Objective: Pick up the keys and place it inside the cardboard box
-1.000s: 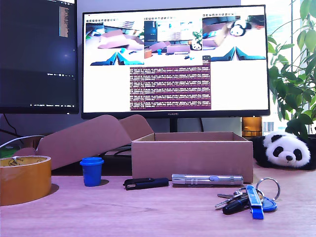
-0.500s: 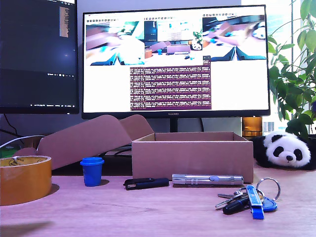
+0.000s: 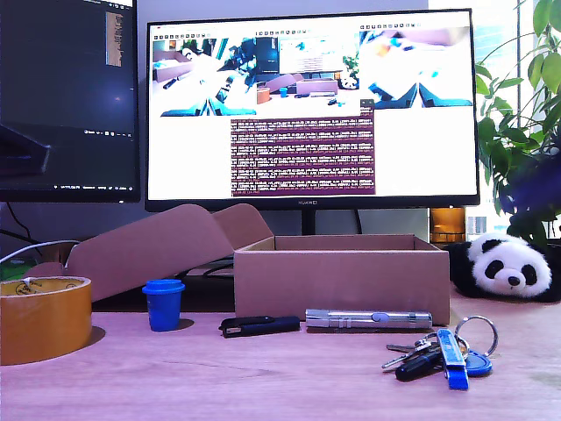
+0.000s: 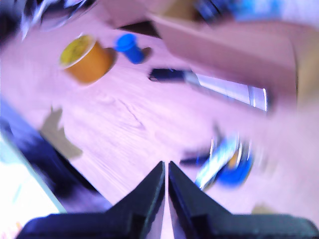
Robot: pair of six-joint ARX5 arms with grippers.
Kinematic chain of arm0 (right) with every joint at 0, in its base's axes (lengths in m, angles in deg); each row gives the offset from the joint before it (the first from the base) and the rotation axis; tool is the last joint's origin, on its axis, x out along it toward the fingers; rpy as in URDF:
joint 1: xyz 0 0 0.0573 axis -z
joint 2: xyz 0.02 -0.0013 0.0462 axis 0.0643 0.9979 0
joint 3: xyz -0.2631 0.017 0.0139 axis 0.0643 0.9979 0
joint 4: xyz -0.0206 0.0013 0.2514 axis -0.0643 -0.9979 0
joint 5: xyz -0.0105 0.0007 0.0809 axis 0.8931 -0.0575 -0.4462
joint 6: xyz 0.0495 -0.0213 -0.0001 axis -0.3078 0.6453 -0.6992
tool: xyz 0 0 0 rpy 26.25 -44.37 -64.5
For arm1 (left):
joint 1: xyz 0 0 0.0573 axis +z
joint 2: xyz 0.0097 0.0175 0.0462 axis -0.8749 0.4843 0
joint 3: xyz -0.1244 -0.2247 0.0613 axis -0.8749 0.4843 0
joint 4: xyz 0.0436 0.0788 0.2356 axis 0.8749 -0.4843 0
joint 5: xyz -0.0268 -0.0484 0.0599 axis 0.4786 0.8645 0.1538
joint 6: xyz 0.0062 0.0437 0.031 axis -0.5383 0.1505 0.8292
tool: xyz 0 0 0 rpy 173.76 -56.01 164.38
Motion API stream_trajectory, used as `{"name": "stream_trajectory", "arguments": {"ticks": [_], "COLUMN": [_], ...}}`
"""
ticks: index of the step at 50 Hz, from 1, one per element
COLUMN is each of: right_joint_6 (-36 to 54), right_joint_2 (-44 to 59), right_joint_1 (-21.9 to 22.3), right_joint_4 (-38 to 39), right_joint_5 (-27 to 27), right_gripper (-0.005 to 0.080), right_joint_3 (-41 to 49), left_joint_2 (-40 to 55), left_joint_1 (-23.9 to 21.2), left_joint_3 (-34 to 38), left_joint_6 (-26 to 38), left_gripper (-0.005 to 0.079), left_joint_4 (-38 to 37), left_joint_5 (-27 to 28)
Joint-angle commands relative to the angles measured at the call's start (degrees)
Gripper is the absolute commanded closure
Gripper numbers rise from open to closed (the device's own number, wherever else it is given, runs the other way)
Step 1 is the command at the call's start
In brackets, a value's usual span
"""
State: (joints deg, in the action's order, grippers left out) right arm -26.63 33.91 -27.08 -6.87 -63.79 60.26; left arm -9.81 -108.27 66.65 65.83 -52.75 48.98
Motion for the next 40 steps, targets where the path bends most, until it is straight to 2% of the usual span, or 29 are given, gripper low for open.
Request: {"name": "stream_trajectory", "arguments": {"ticks": [1,5,7,10,15,21,29,40], "right_joint_6": [10.21,28.37,34.64,39.39,41.64,42.8,46.29,49.13], "right_joint_2": [3.98,8.7,10.99,14.51,19.78,25.31,30.29,33.94], "right_joint_1": [-0.37,-0.57,-0.57,-0.57,-0.57,-0.7,-0.68,-0.57], "right_joint_4": [-3.91,-8.9,-10.1,-10.82,-11.17,-8.96,-4.7,0.13], "right_joint_5": [-0.33,0.31,0.9,1.84,1.97,2.84,5.2,8.72], "right_gripper": [0.0765,0.0765,0.0765,0.0765,0.0738,0.0515,0.0501,0.0434], "right_joint_3": [-3.5,-7.58,-8.92,-10.32,-11.61,-11.87,-12.11,-12.92], "left_joint_2": [0.52,0.52,0.5,0.5,0.5,0.5,0.5,0.5], "left_joint_1": [-0.35,-0.39,-0.39,-0.39,-0.39,-0.39,-0.39,-0.39], "left_joint_3": [0.17,0.17,0.17,0.17,0.17,0.17,0.17,0.17], "left_joint_6": [0.5,0.52,0.52,0.57,0.92,0.92,0.92,0.94], "left_gripper": [0.0764,0.0764,0.0764,0.0764,0.0764,0.0764,0.0764,0.0764], "left_joint_4": [0.42,0.48,0.48,0.46,0.46,0.35,0.17,-0.11], "left_joint_5": [-0.94,-1.73,-2.03,-2.4,-2.99,-3.08,-3.08,-3.74]}}
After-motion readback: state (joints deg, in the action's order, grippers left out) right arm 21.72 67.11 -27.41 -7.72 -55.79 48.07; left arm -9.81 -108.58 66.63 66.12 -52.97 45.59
